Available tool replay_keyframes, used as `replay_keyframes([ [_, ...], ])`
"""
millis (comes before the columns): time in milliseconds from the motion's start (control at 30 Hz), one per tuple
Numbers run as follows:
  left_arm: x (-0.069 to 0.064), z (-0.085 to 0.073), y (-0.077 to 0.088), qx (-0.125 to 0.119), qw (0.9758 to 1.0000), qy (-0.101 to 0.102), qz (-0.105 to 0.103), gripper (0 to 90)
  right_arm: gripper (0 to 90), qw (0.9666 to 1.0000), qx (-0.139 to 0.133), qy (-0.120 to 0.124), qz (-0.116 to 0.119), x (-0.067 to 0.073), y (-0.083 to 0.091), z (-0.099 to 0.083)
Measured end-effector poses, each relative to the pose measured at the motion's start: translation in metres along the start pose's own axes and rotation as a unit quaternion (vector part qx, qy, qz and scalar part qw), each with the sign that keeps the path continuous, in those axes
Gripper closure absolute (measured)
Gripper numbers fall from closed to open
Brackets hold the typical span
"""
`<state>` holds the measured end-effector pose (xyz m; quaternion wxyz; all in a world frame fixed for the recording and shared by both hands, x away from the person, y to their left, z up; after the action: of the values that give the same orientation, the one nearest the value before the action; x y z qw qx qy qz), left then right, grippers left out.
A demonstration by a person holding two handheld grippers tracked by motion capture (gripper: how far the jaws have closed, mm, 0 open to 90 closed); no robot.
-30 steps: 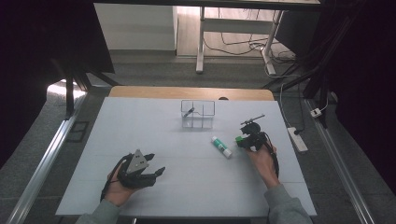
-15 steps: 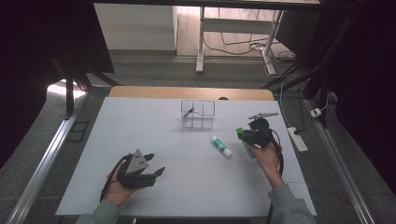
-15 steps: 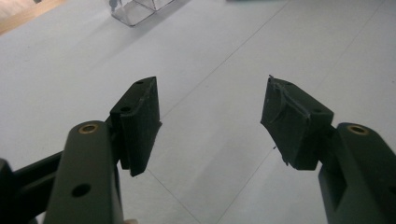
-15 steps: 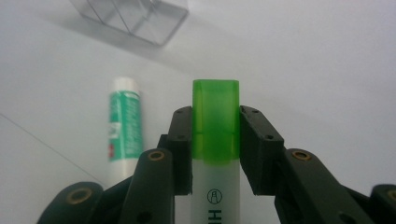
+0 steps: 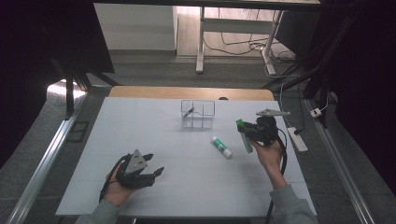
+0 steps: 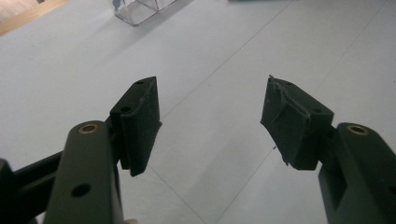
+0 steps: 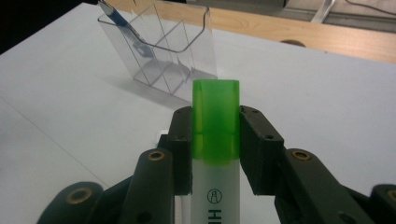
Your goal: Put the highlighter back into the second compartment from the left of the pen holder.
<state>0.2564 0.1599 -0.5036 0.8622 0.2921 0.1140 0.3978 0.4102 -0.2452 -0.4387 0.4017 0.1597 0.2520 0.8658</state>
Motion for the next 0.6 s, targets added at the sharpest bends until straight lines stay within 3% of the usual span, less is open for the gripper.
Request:
replay_keyframes([
  [600,0.0082,-0.0091,0.0058,0.001,0.9997,0.022,0.007,36.7,66.5,0.9993,-0.036,0.008,0.005,0.0043,0.0006,0.0031],
])
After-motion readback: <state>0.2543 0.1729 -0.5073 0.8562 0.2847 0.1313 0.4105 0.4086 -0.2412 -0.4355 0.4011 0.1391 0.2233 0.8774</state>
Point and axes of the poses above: each handheld gripper's, and its own axes: y roughly backward along the jaws, z roughly out of its top, x roughly to its left, the point moved 1 cm from there along -y, roughly forward along the jaws, and after that the axes turned 4 degrees about y, right-handed, at the moved point
